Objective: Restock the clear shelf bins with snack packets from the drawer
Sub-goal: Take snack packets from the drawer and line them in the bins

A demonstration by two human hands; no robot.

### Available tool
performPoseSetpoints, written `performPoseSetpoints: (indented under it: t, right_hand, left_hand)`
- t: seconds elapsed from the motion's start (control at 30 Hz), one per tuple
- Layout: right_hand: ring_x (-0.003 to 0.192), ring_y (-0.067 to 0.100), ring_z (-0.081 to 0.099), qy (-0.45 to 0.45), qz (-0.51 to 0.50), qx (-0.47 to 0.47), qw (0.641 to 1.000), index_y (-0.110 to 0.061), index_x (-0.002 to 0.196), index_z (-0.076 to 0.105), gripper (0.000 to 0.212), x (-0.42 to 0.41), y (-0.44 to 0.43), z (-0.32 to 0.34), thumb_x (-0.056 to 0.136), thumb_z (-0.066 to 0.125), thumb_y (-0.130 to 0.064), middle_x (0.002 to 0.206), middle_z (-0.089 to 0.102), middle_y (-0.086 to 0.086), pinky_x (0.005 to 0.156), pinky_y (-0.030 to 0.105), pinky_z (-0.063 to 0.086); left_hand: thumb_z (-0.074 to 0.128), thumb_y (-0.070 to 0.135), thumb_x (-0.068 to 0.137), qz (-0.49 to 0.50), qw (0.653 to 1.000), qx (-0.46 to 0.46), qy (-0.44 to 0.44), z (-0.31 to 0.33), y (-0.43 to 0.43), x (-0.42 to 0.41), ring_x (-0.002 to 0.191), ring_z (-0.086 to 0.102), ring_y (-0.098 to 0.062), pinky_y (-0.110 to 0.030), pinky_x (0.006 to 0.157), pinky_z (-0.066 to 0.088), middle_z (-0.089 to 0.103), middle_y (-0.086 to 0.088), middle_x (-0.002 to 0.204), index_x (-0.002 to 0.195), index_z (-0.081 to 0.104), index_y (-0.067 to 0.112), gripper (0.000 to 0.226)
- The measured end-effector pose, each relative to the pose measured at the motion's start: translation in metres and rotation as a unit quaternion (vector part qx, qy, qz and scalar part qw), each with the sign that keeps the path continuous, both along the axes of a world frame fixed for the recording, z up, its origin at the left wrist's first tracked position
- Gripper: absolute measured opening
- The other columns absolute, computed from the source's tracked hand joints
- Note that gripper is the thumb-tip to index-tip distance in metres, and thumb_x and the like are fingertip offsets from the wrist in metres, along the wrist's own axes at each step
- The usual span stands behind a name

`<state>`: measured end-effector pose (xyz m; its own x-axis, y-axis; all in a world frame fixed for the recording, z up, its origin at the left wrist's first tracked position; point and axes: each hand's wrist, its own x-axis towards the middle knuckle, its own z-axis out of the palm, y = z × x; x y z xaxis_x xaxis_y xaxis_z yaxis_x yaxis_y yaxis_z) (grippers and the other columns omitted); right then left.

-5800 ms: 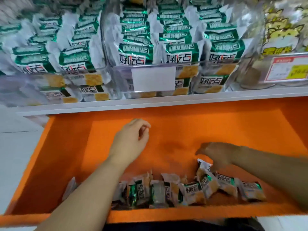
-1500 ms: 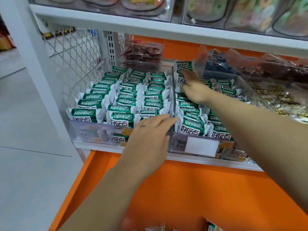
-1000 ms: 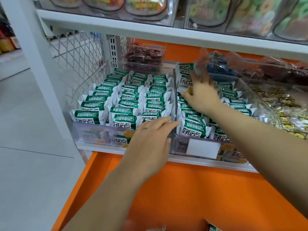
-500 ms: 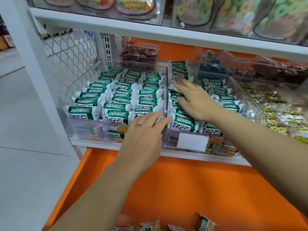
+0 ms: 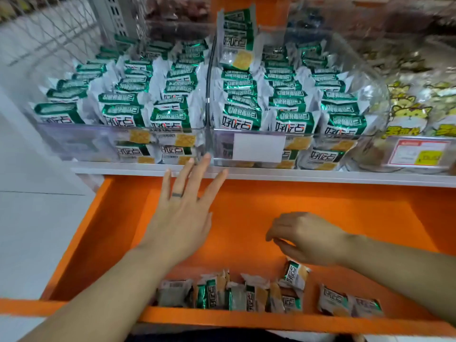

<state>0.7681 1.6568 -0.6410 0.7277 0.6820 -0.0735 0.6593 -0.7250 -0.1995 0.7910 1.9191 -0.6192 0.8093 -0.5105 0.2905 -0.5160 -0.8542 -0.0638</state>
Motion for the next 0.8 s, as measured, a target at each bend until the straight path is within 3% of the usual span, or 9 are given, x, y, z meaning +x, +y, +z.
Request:
performPoseSetpoints:
  t: [0.07, 0.13, 0.27, 0.47, 0.7, 0.77, 0.8]
  right_hand:
    - [0.12, 0.017, 0.051, 0.159, -0.056, -0.107, 0.98, -0.025, 0.136, 0.047, 0.039, -0.001, -0.011, -0.034, 0.097, 0.048, -0.025, 0.136, 0.051, -0.001, 0.095, 0.036, 0.046]
    - [0.131, 0.022, 0.04, 0.259, -0.069, -0.197, 0.943, -0.025, 0.146, 0.031, 0.058, -0.001, -0.021, -0.066, 0.094, 0.056, -0.025, 0.147, 0.037, 0.002, 0.101, 0.035, 0.04]
    - [0.138, 0.028, 0.026, 0.296, -0.022, -0.277, 0.914, -0.031, 0.149, 0.02, 0.086, -0.003, -0.029, -0.114, 0.082, 0.073, -0.036, 0.152, 0.023, 0.004, 0.104, 0.039, 0.039]
    - [0.146, 0.032, -0.004, 0.336, -0.054, -0.266, 0.902, -0.029, 0.152, -0.009, 0.118, -0.026, -0.022, -0.154, 0.072, 0.073, -0.058, 0.159, -0.008, 0.007, 0.106, 0.062, 0.027]
    - [0.14, 0.033, 0.01, 0.246, -0.068, -0.213, 0.943, -0.035, 0.15, 0.004, 0.099, -0.041, -0.017, -0.172, 0.077, 0.069, -0.048, 0.153, 0.006, 0.008, 0.099, 0.049, 0.035]
    - [0.135, 0.036, 0.024, 0.191, -0.038, -0.213, 0.957, -0.034, 0.146, 0.017, 0.09, -0.035, -0.018, -0.171, 0.075, 0.069, -0.05, 0.147, 0.02, 0.013, 0.092, 0.049, 0.041]
    - [0.125, 0.038, 0.039, 0.155, -0.035, -0.216, 0.963, -0.033, 0.139, 0.031, 0.087, -0.028, -0.022, -0.171, 0.066, 0.074, -0.052, 0.138, 0.036, 0.013, 0.081, 0.05, 0.047]
  left_hand:
    - [0.076, 0.025, 0.073, 0.002, 1.0, 0.007, 0.028, -0.007, -0.001, 0.002, 0.14, 0.024, -0.039, -0.062, 0.106, 0.027, 0.018, -0.018, 0.155, 0.149, 0.022, 0.018, 0.094]
    - [0.075, 0.023, 0.074, 0.0, 0.999, 0.011, 0.049, -0.014, -0.004, 0.005, 0.14, 0.023, -0.042, -0.062, 0.108, 0.027, 0.017, -0.019, 0.155, 0.148, 0.021, 0.018, 0.092]
    - [0.073, 0.016, 0.075, -0.003, 0.998, 0.001, 0.057, -0.025, -0.009, 0.01, 0.138, 0.02, -0.046, -0.062, 0.108, 0.026, 0.016, -0.022, 0.152, 0.145, 0.035, 0.016, 0.08]
    - [0.073, 0.015, 0.074, 0.009, 0.998, 0.008, 0.056, -0.03, -0.008, 0.012, 0.139, 0.006, -0.04, -0.06, 0.104, 0.026, 0.013, -0.023, 0.153, 0.14, 0.043, 0.016, 0.073]
    - [0.073, 0.015, 0.075, 0.018, 0.998, 0.007, 0.06, -0.036, -0.011, 0.014, 0.14, 0.001, -0.043, -0.061, 0.105, 0.025, 0.008, -0.023, 0.153, 0.14, 0.042, 0.016, 0.072]
    - [0.073, 0.015, 0.075, 0.016, 0.998, 0.002, 0.06, -0.037, -0.012, 0.013, 0.14, 0.001, -0.044, -0.062, 0.105, 0.026, 0.009, -0.024, 0.153, 0.14, 0.041, 0.015, 0.073]
    - [0.073, 0.014, 0.075, 0.015, 0.998, -0.001, 0.06, -0.037, -0.012, 0.013, 0.14, 0.001, -0.043, -0.062, 0.105, 0.026, 0.009, -0.024, 0.153, 0.14, 0.041, 0.015, 0.073]
